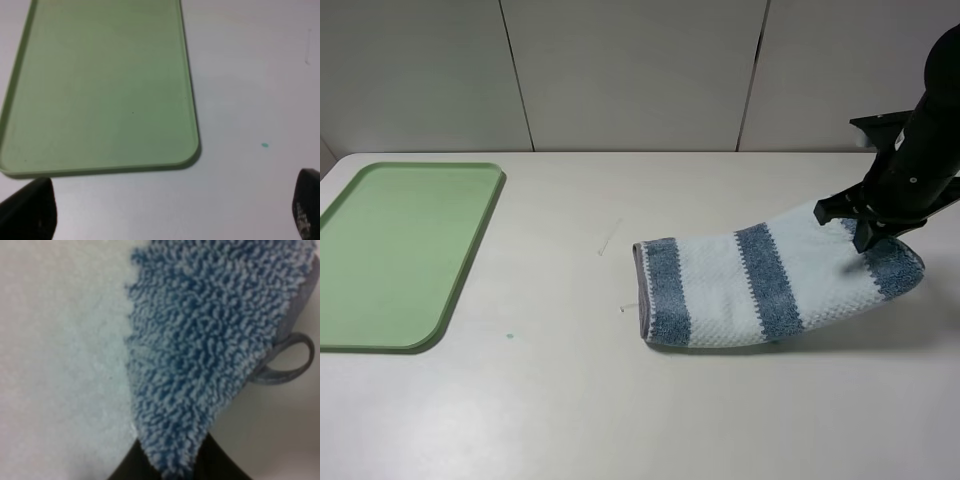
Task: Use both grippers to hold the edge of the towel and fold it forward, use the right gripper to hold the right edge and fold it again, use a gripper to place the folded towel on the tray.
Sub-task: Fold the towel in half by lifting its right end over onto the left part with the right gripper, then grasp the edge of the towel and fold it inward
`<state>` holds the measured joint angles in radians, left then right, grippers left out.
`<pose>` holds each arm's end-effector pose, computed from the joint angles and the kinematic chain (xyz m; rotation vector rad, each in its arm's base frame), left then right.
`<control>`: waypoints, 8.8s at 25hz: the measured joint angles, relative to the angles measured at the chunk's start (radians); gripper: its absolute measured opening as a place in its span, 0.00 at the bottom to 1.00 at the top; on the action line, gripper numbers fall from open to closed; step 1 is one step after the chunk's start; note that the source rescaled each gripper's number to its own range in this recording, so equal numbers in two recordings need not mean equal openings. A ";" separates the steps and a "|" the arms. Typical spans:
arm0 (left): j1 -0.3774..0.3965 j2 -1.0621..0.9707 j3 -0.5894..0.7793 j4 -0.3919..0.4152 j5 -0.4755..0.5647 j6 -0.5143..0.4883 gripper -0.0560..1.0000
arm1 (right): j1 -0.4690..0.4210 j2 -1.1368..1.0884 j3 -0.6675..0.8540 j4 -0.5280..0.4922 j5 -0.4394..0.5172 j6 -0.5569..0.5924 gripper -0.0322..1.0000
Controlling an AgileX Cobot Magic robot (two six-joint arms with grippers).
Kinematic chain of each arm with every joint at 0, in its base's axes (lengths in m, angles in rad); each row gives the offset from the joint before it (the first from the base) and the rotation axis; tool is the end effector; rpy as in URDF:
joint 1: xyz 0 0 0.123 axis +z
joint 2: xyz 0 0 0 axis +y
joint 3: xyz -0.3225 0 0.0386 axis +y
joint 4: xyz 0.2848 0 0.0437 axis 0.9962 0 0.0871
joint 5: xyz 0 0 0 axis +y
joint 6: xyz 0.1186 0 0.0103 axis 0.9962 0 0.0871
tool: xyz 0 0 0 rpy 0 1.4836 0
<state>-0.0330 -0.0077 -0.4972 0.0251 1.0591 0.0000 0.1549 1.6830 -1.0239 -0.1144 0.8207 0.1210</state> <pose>0.0117 0.0022 0.2815 0.0324 2.0373 0.0093 0.3451 0.0438 0.1826 -0.1541 2.9473 -0.0963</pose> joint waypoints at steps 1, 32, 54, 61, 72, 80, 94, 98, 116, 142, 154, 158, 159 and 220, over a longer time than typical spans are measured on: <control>0.000 0.000 0.000 0.000 0.000 0.000 0.94 | -0.005 -0.004 -0.007 0.000 0.007 -0.005 0.09; 0.000 0.000 0.000 0.000 0.000 0.000 0.94 | 0.162 -0.007 -0.026 0.136 0.010 -0.011 0.09; 0.000 0.000 0.000 0.000 0.000 0.000 0.94 | 0.339 -0.007 -0.134 0.128 0.052 0.107 0.09; 0.000 0.000 0.000 0.000 0.000 0.000 0.94 | 0.403 0.023 -0.136 0.127 0.043 0.119 0.09; 0.000 0.000 0.000 0.000 0.000 0.000 0.94 | 0.453 0.058 -0.137 0.148 0.004 0.142 0.09; 0.000 0.000 0.000 0.000 0.000 0.000 0.94 | 0.453 0.059 -0.137 0.193 0.004 0.144 0.37; 0.000 0.000 0.000 0.000 0.000 0.000 0.94 | 0.453 0.034 -0.153 0.326 -0.001 0.029 1.00; 0.000 0.000 0.000 0.000 0.000 0.000 0.94 | 0.453 -0.022 -0.166 0.279 0.077 0.029 1.00; 0.000 0.000 0.000 0.000 0.000 0.000 0.94 | 0.453 -0.552 -0.034 0.214 0.390 -0.084 1.00; 0.000 0.000 0.000 0.000 0.000 0.000 0.94 | -0.128 -1.682 0.504 0.150 0.227 -0.113 1.00; 0.000 0.000 0.000 0.000 0.000 0.000 0.94 | -0.160 -1.690 0.525 0.132 0.205 -0.162 1.00; 0.000 0.000 0.000 0.000 0.000 0.000 0.94 | -0.160 -1.690 0.525 0.132 0.205 -0.163 1.00; 0.000 0.000 0.000 0.000 0.000 0.000 0.94 | -0.160 -1.690 0.525 0.132 0.205 -0.163 1.00; -0.541 1.457 -0.483 -0.186 -0.460 -0.232 1.00 | -0.160 -1.690 0.525 0.132 0.205 -0.163 1.00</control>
<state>-0.5739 1.4494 -0.9804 -0.1608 0.5993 -0.2318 -0.0055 -0.0068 -0.4989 0.0175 1.0255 -0.0420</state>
